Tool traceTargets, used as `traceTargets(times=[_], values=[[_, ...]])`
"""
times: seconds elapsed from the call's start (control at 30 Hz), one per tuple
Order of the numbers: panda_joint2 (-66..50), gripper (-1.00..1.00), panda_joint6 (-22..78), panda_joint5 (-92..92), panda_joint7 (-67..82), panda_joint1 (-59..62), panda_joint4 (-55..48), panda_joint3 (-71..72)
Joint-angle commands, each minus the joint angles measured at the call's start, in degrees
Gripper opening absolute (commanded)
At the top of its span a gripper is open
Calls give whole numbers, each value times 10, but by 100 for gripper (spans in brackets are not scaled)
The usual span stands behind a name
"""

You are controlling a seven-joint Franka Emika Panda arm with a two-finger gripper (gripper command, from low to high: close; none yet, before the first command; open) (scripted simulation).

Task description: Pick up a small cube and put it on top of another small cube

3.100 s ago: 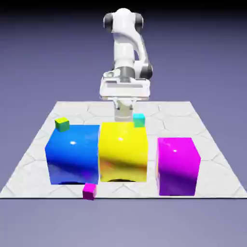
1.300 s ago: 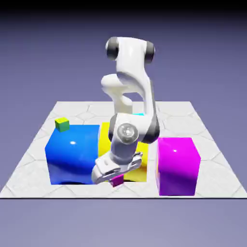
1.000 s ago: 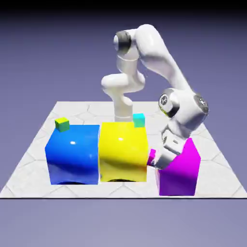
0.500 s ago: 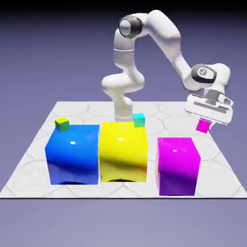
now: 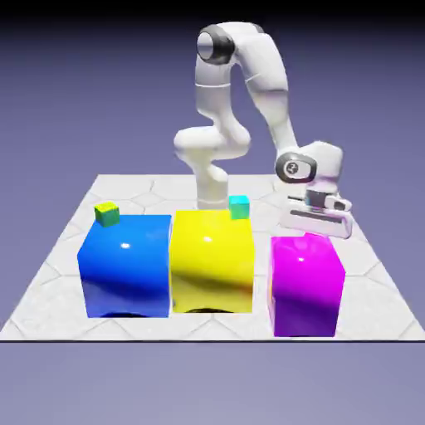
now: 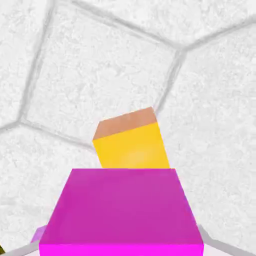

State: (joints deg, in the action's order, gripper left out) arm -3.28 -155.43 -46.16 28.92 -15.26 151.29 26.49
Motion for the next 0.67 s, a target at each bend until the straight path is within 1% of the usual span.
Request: traceTargets(times=[0.0, 0.23, 0.27, 0.3, 0.63], values=[[-15, -100, -4, -25, -19, -10, -6, -12], [-111, -100, -27, -184, -141, -49, -44, -86], [-111, 100, -27, -184, -141, -49, -44, -86], [-111, 100, -27, -184, -141, -49, -44, -86], [30, 100, 7, 50, 38, 9, 12, 23]])
